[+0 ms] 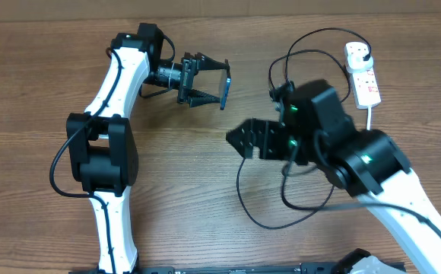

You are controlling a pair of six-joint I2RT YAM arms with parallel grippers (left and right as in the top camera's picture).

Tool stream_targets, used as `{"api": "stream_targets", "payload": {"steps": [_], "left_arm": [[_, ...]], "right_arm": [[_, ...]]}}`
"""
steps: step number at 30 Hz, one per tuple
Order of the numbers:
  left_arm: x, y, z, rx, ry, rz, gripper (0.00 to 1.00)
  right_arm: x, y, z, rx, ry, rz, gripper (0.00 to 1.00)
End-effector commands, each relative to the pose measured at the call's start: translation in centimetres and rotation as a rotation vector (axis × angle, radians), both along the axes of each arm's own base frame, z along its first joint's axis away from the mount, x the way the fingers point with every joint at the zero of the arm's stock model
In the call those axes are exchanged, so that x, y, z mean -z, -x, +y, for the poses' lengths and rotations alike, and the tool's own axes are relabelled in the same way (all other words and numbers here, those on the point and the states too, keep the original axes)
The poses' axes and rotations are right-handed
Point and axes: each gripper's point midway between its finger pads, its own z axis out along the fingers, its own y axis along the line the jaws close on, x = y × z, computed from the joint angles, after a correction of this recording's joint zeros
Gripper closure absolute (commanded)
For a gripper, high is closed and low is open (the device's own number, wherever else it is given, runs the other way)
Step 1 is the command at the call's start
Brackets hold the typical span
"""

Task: Plug charger to phone and switch on socket
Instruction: 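Move the right gripper toward the phone held by the left gripper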

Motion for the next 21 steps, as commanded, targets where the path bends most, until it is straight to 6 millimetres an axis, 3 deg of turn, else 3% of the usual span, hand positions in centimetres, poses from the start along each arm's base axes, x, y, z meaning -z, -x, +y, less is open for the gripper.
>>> {"api": "stream_targets", "payload": {"steps": [1,2,4,5,9,16,21], "left_arm": [[-1.3,0.2,-1.0,0.021,0.031,-0.02,0.39],[-1.3,0.3,-1.2,0.024,0.031,-0.02,0.39],[-1.3,0.4,-1.5,0.031,0.03,-0.018,0.39],[-1.3,0.5,-1.6,0.034,0.03,-0.016,0.39],[-0.6,0.7,-1.8,0.036,-0.013,0.01,0.39],[1.3,0.6,-1.4,0.017,-0.133,0.055,0.38],[1.3,0.7,-1.6,0.02,-0.136,0.059,0.38]], "right_arm": [[-0.3,-4.4,-2.6,0.203,0.202,-0.085,0.08],[0.1,-5.0,-2.7,0.216,0.244,-0.074,0.1],[0.6,-6.4,-2.7,0.241,0.302,-0.068,0.33],[0.8,-7.1,-2.5,0.248,0.312,-0.071,0.34],[1.4,-9.2,-0.9,0.252,0.28,-0.099,0.34],[1.6,-9.0,1.9,0.193,0.272,-0.137,0.34],[2.3,-9.5,1.6,0.244,0.317,-0.151,0.32]]}}
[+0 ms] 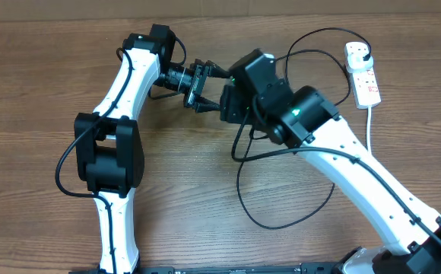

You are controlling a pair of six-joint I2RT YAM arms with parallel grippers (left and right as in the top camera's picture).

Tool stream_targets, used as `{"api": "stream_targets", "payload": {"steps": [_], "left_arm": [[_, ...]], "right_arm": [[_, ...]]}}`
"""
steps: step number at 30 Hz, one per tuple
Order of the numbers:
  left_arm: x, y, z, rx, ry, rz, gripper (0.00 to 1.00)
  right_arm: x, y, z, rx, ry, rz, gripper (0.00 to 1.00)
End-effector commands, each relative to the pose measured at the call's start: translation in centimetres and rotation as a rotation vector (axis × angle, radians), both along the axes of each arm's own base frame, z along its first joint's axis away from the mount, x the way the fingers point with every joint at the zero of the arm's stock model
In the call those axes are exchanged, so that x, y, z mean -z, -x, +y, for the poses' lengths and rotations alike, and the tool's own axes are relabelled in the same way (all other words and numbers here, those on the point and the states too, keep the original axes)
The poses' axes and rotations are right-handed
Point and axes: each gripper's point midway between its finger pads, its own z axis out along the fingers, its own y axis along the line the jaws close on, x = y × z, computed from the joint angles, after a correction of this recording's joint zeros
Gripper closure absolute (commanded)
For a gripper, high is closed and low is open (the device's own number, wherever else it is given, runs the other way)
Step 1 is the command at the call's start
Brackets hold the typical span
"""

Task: Plug charger to phone and switch on socket
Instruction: 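Move the right gripper toward the phone held by the left gripper, then grasp the phone's edge with the right gripper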

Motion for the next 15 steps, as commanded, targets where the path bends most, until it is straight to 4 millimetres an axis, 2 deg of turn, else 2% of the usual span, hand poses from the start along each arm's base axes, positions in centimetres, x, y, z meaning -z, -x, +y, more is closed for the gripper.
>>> {"api": "stream_targets", "payload": {"steps": [1,11,15], "left_arm": [[-1.0,-0.2,-0.5,0.001,0.014,-0.005,0.38],[-1.1,0.2,-1.1,0.015,0.019,-0.004,0.38],[-1.1,0.3,-1.3,0.019,0.018,-0.004,0.38]], "right_arm": [[-0.3,-1.2,-0.5,0.07,0.018,-0.032,0.32],[3.3,-1.7,-0.2,0.126,0.054,0.049,0.33],[3.6,-2.2,-0.3,0.136,0.066,0.038,0.43]]}}
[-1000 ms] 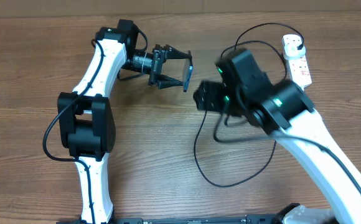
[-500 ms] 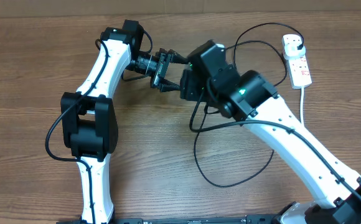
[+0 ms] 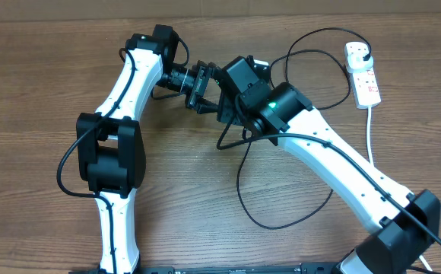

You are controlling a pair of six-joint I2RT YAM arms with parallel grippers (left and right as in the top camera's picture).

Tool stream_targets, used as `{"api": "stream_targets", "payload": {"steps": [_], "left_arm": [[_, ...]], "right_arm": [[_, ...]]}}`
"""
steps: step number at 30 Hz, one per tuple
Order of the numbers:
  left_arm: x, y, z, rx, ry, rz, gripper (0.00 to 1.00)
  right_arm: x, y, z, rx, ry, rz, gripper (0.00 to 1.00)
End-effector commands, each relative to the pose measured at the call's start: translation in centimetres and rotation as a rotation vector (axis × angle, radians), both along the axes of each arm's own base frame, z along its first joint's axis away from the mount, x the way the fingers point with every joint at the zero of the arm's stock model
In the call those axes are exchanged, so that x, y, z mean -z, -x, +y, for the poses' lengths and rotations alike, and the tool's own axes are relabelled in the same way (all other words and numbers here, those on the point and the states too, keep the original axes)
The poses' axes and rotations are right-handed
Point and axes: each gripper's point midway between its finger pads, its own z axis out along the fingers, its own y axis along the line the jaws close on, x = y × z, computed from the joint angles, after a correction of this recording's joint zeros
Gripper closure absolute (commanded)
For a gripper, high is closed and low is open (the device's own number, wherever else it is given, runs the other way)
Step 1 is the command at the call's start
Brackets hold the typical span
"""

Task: Plug charger to phone and switch on socket
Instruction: 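Grasp the phone's edge with the right gripper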

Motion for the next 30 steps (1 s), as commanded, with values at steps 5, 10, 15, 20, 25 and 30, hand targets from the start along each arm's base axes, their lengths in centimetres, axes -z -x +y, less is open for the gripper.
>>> {"api": "stream_targets", "payload": {"steps": [5,10,15,20,25,30], "left_arm": [[-1.2,-0.1,-0.8,0.012,0.028,-0.018,0.38],[-1.2,0.0,-0.9,0.014,0.028,-0.017,0.38],[-1.2,0.0,-0.9,0.014,0.029,-0.016,0.38],[-1.2,0.0,-0.9,0.014,0.029,-0.017,0.38],[-1.2,0.0,-0.9,0.014,0.029,-0.017,0.38],[-1.2,0.0,-0.9,0.014,0.029,-0.016,0.38]], "right_arm": [[-1.4,-1.4,-0.7,0.05,0.024,-0.078,0.48],[-1.5,-1.7,-0.7,0.056,0.026,-0.091,0.54],[-1.2,-2.1,-0.4,0.057,0.02,-0.097,0.58],[-0.3,-2.5,-0.1,0.056,0.028,-0.089,0.6],[-0.5,-2.8,0.1,0.057,0.017,-0.103,0.63],[-0.7,-3.1,-0.2,0.064,0.033,-0.122,0.64]]}}
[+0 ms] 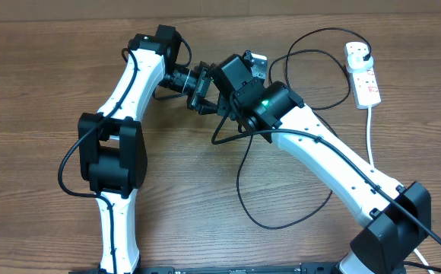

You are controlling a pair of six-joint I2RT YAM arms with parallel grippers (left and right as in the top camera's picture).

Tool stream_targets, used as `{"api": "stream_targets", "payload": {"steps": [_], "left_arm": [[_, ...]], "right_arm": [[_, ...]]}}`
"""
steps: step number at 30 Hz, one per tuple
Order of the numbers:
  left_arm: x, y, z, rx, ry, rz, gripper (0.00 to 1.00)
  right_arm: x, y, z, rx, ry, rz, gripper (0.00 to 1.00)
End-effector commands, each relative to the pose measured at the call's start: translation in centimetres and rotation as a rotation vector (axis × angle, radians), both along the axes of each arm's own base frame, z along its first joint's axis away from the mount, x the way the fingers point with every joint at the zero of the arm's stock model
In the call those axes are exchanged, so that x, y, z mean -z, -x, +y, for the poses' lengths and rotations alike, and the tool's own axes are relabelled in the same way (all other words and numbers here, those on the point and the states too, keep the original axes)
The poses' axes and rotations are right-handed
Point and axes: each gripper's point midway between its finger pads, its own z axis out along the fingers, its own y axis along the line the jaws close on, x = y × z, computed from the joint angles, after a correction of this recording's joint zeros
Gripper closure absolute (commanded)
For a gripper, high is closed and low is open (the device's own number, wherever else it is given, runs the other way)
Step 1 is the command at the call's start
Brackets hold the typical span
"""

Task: Plug charger to phone and switch on socket
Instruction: 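Grasp the phone's edge with the right gripper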

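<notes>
My left gripper [205, 85] reaches in from the left at the table's far middle and stays shut on the phone, which is almost wholly hidden under my right wrist. My right gripper [222, 95] is pressed up against the left one's fingertips. Its fingers are covered by its own body. The black charger cable [319, 30] rises to the right gripper in a loop, so it appears held there. The cable's other end is plugged into the white socket strip [365, 76] at the far right. The phone's port and the cable's tip cannot be seen.
Slack cable lies in a wide loop across the wooden table in front of and under my right arm. The strip's white lead runs toward the near right. My right arm stretches diagonally across the table's right half.
My right gripper has shifted slightly farther and left, closer against the left gripper's fingers. The hanging cable loop moved left with it. The left arm has hardly changed.
At first my left gripper held the phone out alone, with my right gripper well apart at mid-table by the cable. Then the right gripper stood beside the phone with the cable trailing from it. It has since pressed closer at each moment, covering the phone.
</notes>
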Motion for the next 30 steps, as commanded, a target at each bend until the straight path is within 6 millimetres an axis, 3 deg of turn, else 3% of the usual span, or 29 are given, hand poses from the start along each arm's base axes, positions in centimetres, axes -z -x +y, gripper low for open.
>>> {"api": "stream_targets", "payload": {"steps": [1,30], "left_arm": [[-1.32,-0.21,-0.56,0.004,0.036,-0.016,0.38],[-1.31,-0.29,-0.58,0.006,0.038,-0.026,0.35]], "right_arm": [[-0.9,-0.75,-0.36,0.018,0.015,-0.039,0.65],[-0.71,-0.51,-0.53,0.018,0.023,-0.027,0.96]]}}
